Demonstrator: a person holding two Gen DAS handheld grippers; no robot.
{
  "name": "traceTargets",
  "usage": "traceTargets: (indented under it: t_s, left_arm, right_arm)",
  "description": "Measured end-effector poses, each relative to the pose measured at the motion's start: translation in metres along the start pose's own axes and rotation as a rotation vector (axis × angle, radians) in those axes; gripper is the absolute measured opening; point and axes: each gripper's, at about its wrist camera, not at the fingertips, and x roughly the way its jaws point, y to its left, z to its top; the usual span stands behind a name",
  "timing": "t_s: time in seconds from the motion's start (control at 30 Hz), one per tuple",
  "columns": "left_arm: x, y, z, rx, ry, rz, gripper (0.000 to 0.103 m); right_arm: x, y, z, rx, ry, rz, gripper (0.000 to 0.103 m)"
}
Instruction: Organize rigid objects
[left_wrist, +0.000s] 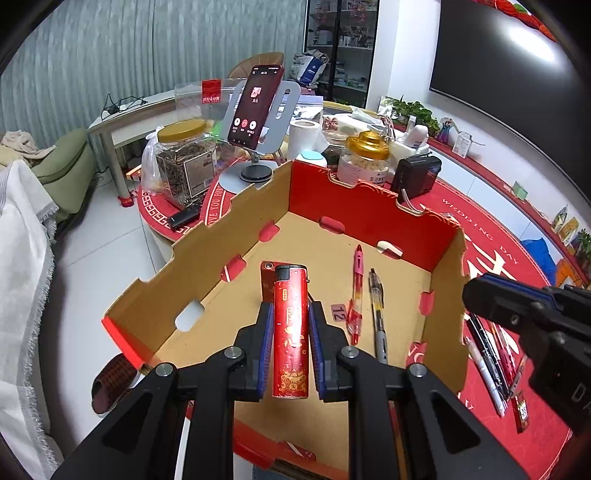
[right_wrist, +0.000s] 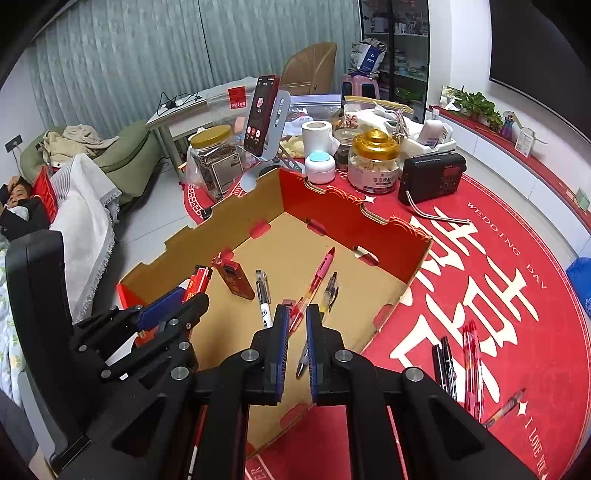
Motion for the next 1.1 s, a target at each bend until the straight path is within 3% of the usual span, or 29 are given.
traceTargets:
  t_s: [0.27, 0.3, 0.33, 0.37, 0.5, 0.63, 0.83, 0.9, 1.0, 1.1]
  left_arm:
    - [0.015, 0.001, -0.003, -0.006, 0.042, -0.013, 0.02]
    - [0.015, 0.001, -0.003, -0.005, 0.041, -0.013, 0.02]
    - [0.015, 0.001, -0.003, -0.005, 0.039, -0.014, 0.02]
    - [0.015, 0.001, -0.003, -0.005, 0.037, -0.017, 0.02]
    - [0.014, 0.0, -0.003, -0.007, 0.036, -0.021, 0.02]
    - [0.013, -0.006, -0.004, 0.006, 0.039, -0.029, 0.02]
    - [0.013, -0.008, -0.006, 0.01, 0.043, -0.032, 0.02]
    - [0.012, -0.007, -0.007, 0.006, 0.042, -0.032, 0.02]
    - [0.01, -0.007, -0.008, 0.006, 0.04, -0.033, 0.02]
    - [0.012, -0.008, -0.008, 0.004, 0.04, -0.037, 0.02]
  right_arm:
    - [0.002, -0.028, -0.015, 0.033, 0.016, 0.019, 0.014]
    - [0.001, -0.036, -0.021, 0.027, 0.024, 0.016, 0.023]
    - [0.001, -0.044, -0.026, 0.022, 0.023, 0.007, 0.055]
    - [-0.001, -0.05, -0.033, 0.017, 0.012, -0.001, 0.075]
    - [0.008, -0.063, -0.057, -0.074, 0.072, -0.067, 0.071]
    - [0.03, -0.075, -0.075, -0.081, 0.149, -0.083, 0.055]
    - [0.059, -0.09, -0.089, -0.108, 0.193, -0.095, 0.051]
    - [0.06, -0.097, -0.095, -0.111, 0.184, -0.139, 0.051]
    - [0.059, -0.116, -0.107, -0.027, 0.21, -0.088, 0.05]
    - [0.052, -0.122, -0.115, -0.019, 0.201, -0.103, 0.048]
